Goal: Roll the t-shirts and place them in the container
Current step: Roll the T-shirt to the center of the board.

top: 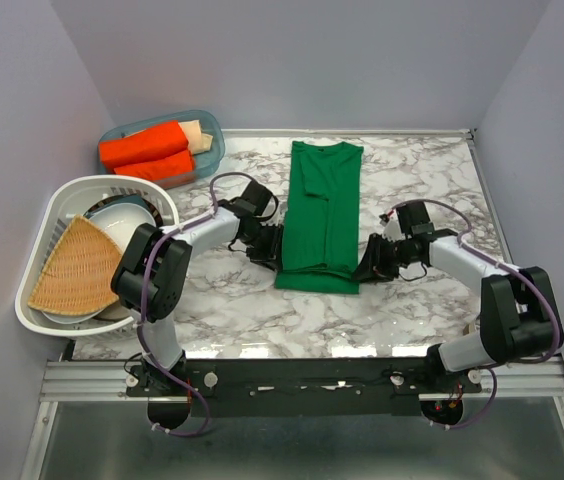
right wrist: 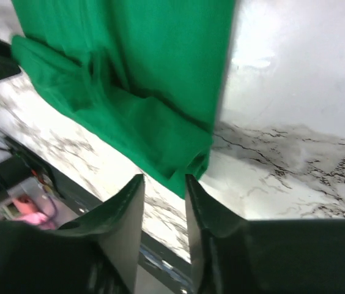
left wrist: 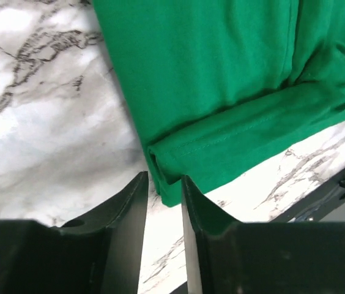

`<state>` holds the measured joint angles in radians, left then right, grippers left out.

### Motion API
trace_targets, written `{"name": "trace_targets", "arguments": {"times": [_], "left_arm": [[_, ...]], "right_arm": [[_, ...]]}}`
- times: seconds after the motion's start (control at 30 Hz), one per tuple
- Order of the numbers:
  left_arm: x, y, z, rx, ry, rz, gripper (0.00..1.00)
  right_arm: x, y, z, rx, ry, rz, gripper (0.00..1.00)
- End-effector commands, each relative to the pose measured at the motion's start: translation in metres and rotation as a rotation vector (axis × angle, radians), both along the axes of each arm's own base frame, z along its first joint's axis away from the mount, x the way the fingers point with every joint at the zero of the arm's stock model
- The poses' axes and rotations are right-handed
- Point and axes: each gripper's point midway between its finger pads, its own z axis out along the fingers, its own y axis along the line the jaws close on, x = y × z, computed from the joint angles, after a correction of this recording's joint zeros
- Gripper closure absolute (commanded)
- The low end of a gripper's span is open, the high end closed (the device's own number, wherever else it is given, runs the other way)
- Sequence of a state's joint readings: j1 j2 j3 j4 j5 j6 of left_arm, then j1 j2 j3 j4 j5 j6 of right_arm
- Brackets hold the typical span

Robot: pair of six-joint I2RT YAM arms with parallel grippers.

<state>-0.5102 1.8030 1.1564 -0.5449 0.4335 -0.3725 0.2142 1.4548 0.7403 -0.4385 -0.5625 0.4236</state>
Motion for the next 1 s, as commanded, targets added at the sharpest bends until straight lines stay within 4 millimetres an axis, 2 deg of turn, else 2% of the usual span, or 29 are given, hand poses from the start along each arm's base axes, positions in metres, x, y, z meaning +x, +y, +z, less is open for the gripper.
{"name": "trace_targets", "arguments": {"times": [0.0,0.1,0.2,0.23,0.27,0.4,0.47,0.5,0.63,0.7,0.73,0.77,0.83,0.87,0.9,0.97], "left_arm": [[0.022,0.010,0.034,0.049,-0.150,-0.047,0.60],[0.024,0.014,0.059,0.047,-0.256,-0.135,0.59],[0.013,0.008,0.073,-0.027,-0.300,-0.234,0.59],[0.009,0.005,0.074,-0.055,-0.297,-0.256,0.59],[0.002,-0.003,0.077,-0.114,-0.280,-0.286,0.59],[-0.004,-0.017,0.075,-0.200,-0.240,-0.336,0.65],[-0.005,-0.019,0.074,-0.216,-0.248,-0.390,0.63],[-0.008,-0.019,0.072,-0.221,-0.258,-0.425,0.59],[-0.011,-0.013,0.061,-0.218,-0.410,-0.559,0.55],[-0.008,-0.013,0.057,-0.222,-0.467,-0.586,0.55],[-0.008,-0.015,0.055,-0.231,-0.452,-0.588,0.56],[-0.011,-0.016,0.042,-0.229,-0.386,-0.583,0.58],[-0.009,-0.020,0.039,-0.222,-0.295,-0.569,0.66],[-0.009,-0.020,0.024,-0.207,-0.222,-0.557,0.67],[-0.004,-0.023,0.025,-0.198,-0.195,-0.531,0.68],[0.005,-0.023,0.015,-0.167,-0.175,-0.499,0.68]], "right_arm": [[0.040,-0.010,0.041,-0.040,-0.205,0.027,0.50],[0.057,-0.019,0.075,-0.108,-0.373,0.144,0.45],[0.057,-0.018,0.091,-0.129,-0.509,0.355,0.45],[0.056,-0.018,0.091,-0.133,-0.531,0.398,0.46],[0.054,-0.018,0.090,-0.139,-0.574,0.474,0.47],[0.041,-0.013,0.073,-0.102,-0.599,0.634,0.52],[0.035,-0.009,0.071,-0.082,-0.621,0.689,0.52],[0.032,-0.008,0.070,-0.077,-0.631,0.710,0.52],[0.019,0.005,0.064,-0.055,-0.663,0.804,0.50],[0.020,0.009,0.056,-0.044,-0.642,0.817,0.51],[0.021,0.013,0.054,-0.038,-0.636,0.824,0.53],[0.024,0.015,0.048,-0.024,-0.613,0.824,0.54],[0.027,0.019,0.045,-0.018,-0.605,0.840,0.57],[0.028,0.020,0.042,-0.013,-0.599,0.853,0.57],[0.033,0.021,0.039,-0.011,-0.587,0.857,0.57],[0.037,0.022,0.034,-0.009,-0.563,0.863,0.59]]}}
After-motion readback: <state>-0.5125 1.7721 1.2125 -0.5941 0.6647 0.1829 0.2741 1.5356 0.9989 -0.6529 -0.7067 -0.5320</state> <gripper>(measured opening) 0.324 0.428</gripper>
